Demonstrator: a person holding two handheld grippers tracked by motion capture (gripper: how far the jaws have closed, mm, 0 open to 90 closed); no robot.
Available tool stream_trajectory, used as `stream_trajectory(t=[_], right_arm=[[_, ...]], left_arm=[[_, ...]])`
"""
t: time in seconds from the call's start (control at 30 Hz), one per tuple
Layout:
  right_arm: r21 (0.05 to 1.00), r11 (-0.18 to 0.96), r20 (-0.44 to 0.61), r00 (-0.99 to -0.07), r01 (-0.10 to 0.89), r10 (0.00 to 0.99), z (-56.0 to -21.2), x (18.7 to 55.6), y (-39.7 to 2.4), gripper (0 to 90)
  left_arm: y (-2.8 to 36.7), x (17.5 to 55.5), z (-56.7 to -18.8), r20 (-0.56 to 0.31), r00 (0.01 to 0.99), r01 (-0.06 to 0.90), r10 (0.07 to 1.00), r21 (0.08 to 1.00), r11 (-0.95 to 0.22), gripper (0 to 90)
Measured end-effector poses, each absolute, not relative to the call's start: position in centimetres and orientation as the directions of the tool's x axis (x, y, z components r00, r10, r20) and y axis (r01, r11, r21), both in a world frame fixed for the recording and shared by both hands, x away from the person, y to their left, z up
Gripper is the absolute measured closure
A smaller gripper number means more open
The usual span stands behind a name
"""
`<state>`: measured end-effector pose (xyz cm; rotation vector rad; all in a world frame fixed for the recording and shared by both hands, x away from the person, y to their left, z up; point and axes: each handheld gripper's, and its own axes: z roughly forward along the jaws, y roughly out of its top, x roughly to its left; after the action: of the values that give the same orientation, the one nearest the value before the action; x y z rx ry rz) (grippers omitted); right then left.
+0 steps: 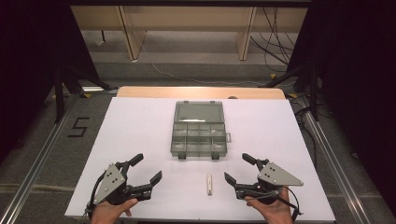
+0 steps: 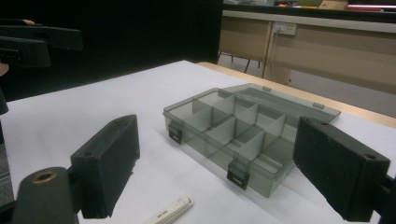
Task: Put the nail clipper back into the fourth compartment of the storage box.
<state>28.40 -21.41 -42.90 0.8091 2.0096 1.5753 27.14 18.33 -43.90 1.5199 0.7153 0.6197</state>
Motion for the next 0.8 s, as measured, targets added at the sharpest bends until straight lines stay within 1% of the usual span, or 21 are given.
stream_trajectory(t=[0.1, 0.17, 0.23, 0.27, 0.33, 0.37, 0.57, 0.7, 0.8], right_arm=[[0.972, 0.183, -0.023, -0.710, 0.150, 0.704, -42.9, 28.4, -21.3, 15.7], [0.966, 0.196, -0.020, -0.711, 0.166, 0.703, -42.9, 28.4, -21.2, 15.8], [0.969, 0.190, -0.023, -0.712, 0.156, 0.702, -43.0, 28.4, -21.1, 15.8], [0.966, 0.208, -0.036, -0.713, 0.156, 0.700, -43.0, 28.4, -20.9, 15.8], [0.965, 0.208, -0.029, -0.722, 0.160, 0.691, -43.1, 28.4, -20.8, 15.8], [0.962, 0.231, -0.059, -0.719, 0.144, 0.693, -43.2, 28.5, -20.6, 15.9], [0.954, 0.262, -0.073, -0.732, 0.147, 0.678, -43.3, 28.4, -20.0, 16.4], [0.949, 0.278, -0.079, -0.746, 0.146, 0.661, -43.3, 28.4, -19.7, 19.3], [0.940, 0.304, -0.077, -0.770, 0.156, 0.633, -43.6, 28.5, -19.1, 24.0]], left_arm=[[18.3, 27.1, -43.9, -0.033, 0.659, 0.077, 0.751, 0.997, -0.024, 15.4], [18.3, 27.1, -43.9, -0.033, 0.659, 0.076, 0.751, 0.997, -0.023, 15.4], [18.3, 27.1, -43.9, -0.032, 0.659, 0.075, 0.751, 0.997, -0.023, 15.4], [18.3, 27.1, -43.9, -0.032, 0.660, 0.075, 0.751, 0.997, -0.024, 15.4], [18.3, 27.2, -43.9, -0.030, 0.660, 0.071, 0.751, 0.997, -0.023, 15.4], [18.3, 27.2, -44.0, -0.031, 0.663, 0.066, 0.748, 0.998, -0.018, 15.4], [18.4, 27.1, -43.9, -0.036, 0.656, 0.079, 0.754, 0.997, -0.021, 15.4], [18.3, 27.1, -44.0, -0.037, 0.657, 0.079, 0.753, 0.997, -0.020, 15.4], [18.3, 27.1, -44.0, -0.037, 0.656, 0.081, 0.754, 0.996, -0.022, 15.4]])
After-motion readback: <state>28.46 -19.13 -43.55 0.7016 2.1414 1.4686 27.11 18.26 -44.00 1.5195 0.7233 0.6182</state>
